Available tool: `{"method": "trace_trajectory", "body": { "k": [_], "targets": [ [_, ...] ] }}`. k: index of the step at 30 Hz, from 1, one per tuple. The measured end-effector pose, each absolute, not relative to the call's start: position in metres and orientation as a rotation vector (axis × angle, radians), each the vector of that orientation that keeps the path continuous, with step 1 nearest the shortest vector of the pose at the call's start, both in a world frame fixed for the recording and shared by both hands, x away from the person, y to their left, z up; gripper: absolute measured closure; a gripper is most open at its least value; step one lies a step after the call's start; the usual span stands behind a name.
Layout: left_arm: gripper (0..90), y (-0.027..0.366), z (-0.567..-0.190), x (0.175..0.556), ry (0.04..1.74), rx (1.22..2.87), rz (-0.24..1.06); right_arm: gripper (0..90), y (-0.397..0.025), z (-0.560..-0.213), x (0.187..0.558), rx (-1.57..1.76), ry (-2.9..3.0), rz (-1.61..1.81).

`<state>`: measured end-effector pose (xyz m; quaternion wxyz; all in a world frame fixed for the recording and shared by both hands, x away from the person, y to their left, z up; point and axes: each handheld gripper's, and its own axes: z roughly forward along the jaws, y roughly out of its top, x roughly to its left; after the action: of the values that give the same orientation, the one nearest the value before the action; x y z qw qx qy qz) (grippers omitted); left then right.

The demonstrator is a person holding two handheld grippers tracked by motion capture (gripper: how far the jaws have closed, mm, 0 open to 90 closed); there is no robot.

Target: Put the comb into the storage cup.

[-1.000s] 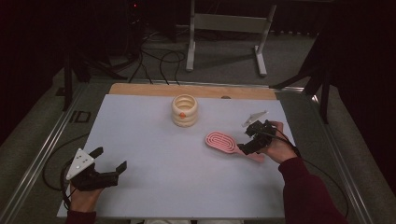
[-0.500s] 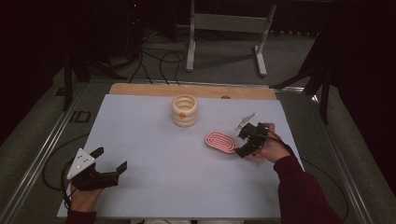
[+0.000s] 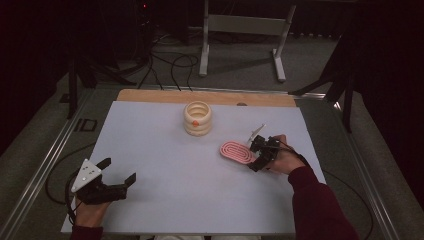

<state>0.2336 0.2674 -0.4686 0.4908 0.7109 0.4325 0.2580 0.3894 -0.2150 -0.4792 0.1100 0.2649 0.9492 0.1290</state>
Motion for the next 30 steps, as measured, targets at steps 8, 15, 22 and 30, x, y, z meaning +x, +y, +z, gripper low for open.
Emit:
{"method": "trace_trajectory", "body": {
  "k": [8,15,22,30],
  "targets": [
    [0.0,0.268,-0.469,0.233,1.05,1.727,0.626,33.5,-0.212,-0.49,0.391,0.775,2.864,0.347],
    [0.0,0.266,-0.469,0.233,1.051,1.727,0.622,47.9,-0.215,-0.494,0.391,0.789,2.915,0.382],
    [0.0,0.266,-0.47,0.234,1.05,1.73,0.622,56.7,-0.216,-0.493,0.391,0.838,2.943,0.396],
    [0.0,0.265,-0.47,0.234,1.049,1.733,0.618,64.2,-0.215,-0.492,0.393,0.853,2.951,0.362]
  ]
}}
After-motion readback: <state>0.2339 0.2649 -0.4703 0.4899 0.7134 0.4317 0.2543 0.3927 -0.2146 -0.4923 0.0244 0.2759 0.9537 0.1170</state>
